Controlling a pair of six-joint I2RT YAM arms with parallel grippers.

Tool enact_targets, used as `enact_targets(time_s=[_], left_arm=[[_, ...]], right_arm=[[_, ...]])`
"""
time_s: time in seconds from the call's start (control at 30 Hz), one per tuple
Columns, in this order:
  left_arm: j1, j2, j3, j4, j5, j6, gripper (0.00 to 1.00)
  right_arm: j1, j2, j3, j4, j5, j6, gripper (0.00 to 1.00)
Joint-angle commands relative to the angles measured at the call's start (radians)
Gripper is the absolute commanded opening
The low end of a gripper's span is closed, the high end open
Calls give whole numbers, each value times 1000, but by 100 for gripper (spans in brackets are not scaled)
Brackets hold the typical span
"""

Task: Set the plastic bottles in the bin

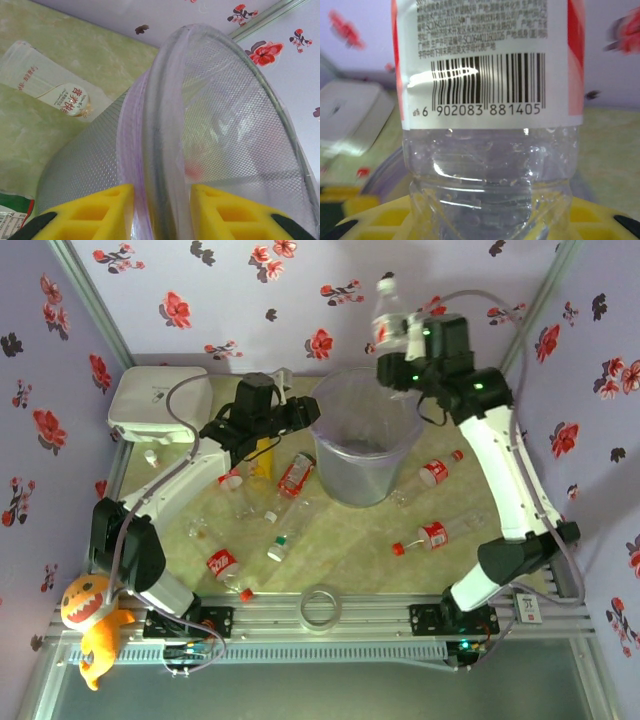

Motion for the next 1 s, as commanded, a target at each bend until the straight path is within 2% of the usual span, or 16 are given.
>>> enact_targets(time_s=[0.0, 0.13, 0.43, 0.7, 0.97], left_arm=[[-17, 18, 23, -11, -8, 15, 34], [-18, 18, 26, -12, -16, 15, 34], [-18, 32, 36, -11, -27, 17, 33], [-17, 46, 41, 1, -30, 5, 33], [-17, 41, 38, -2, -36, 5, 33]], right_arm=[[70, 47, 29, -90, -53, -56, 42], [113, 48, -40, -92, -61, -57, 42], [117, -68, -301, -26, -78, -40, 42], [108, -62, -361, -30, -69, -50, 44], [86, -38, -372, -23, -82, -48, 59]])
